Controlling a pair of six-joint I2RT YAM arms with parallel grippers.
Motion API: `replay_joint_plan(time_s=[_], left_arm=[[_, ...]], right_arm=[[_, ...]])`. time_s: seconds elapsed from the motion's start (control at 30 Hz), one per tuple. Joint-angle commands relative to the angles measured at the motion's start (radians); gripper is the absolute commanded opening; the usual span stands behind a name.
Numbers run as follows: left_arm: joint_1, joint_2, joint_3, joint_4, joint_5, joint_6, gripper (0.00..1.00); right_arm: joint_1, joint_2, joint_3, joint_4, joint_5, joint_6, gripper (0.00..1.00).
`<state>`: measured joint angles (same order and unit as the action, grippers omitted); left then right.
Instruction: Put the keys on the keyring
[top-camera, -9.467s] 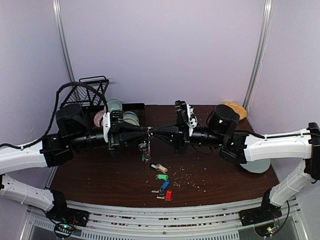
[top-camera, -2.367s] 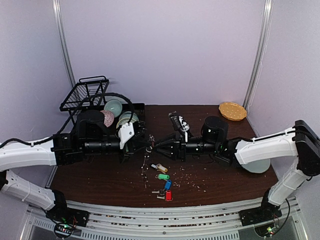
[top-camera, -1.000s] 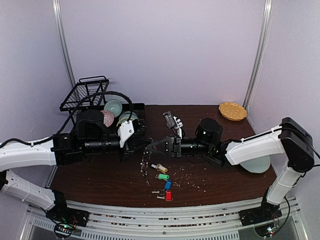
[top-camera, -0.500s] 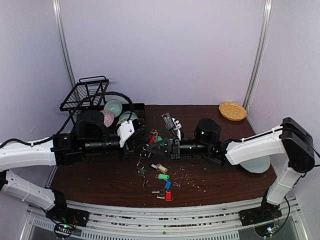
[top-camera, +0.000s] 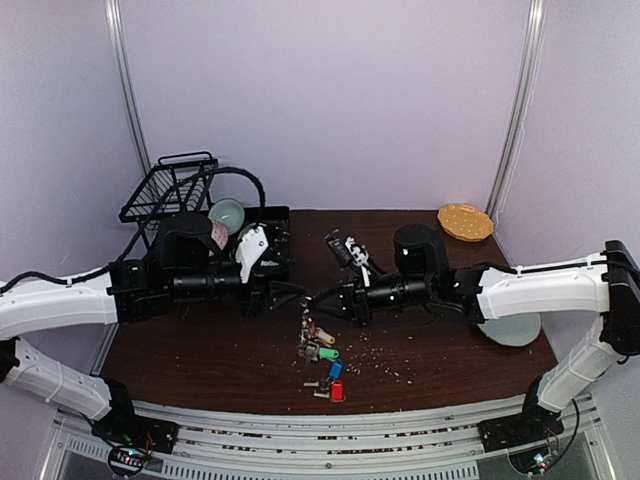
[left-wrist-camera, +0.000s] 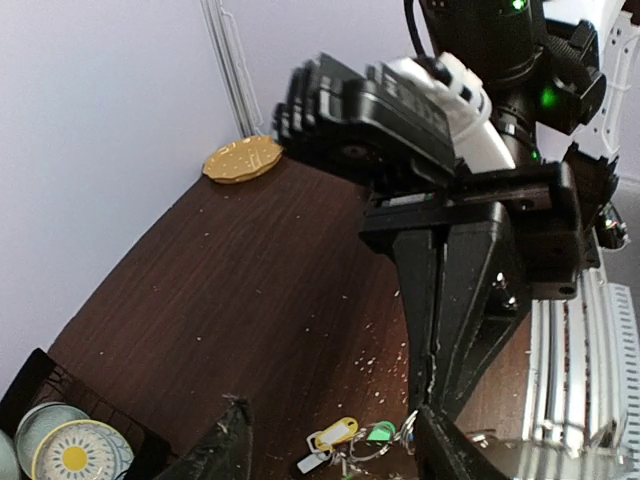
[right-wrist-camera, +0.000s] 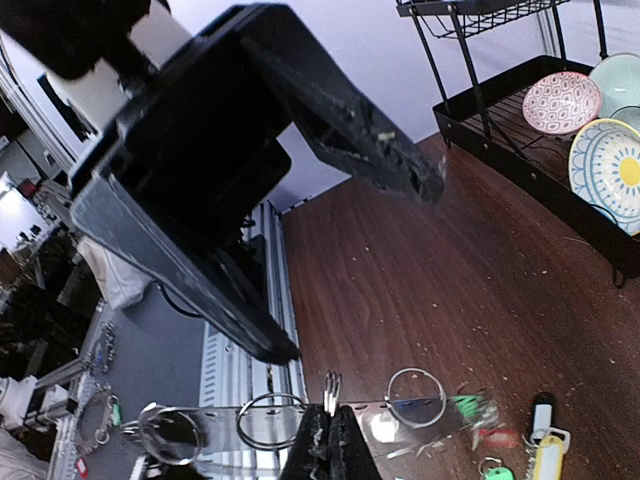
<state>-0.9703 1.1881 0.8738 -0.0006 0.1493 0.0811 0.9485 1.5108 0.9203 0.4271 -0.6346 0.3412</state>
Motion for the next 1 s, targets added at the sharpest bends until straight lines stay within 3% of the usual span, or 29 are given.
replay_joint_plan(time_s=[0.0, 0.17, 0.33, 0.67, 0.83, 0.97], left_arm=[[0.097, -0.042, 0.034, 0.039, 0.197, -0.063, 0.59], [0.110, -0.073, 0.004, 0.068, 0.344, 0.026, 0.52], [0.072, -0.018, 0.018, 0.138, 0.284, 0.006, 0.33], [0.034, 0.031, 0.049, 0.124, 0.349, 0.084, 0.34], [0.000, 0.027, 0.027, 0.169, 0.314, 0.083, 0.36], [-0.034, 0.025, 0.006, 0.244, 0.217, 0.070, 0.24]], right_arm=[[0.000, -0.083, 0.070, -0.223, 0.063, -0.246, 0.00], [0.005, -0.166, 0.058, -0.248, 0.124, -0.411, 0.00], [0.027, -0.214, 0.016, -0.151, 0.143, -0.511, 0.00], [0.048, -0.225, -0.003, -0.062, 0.160, -0.520, 0.00], [0.051, -0.220, -0.021, 0.002, 0.155, -0.494, 0.00], [0.057, -0.212, -0.035, 0.058, 0.135, -0.474, 0.00]])
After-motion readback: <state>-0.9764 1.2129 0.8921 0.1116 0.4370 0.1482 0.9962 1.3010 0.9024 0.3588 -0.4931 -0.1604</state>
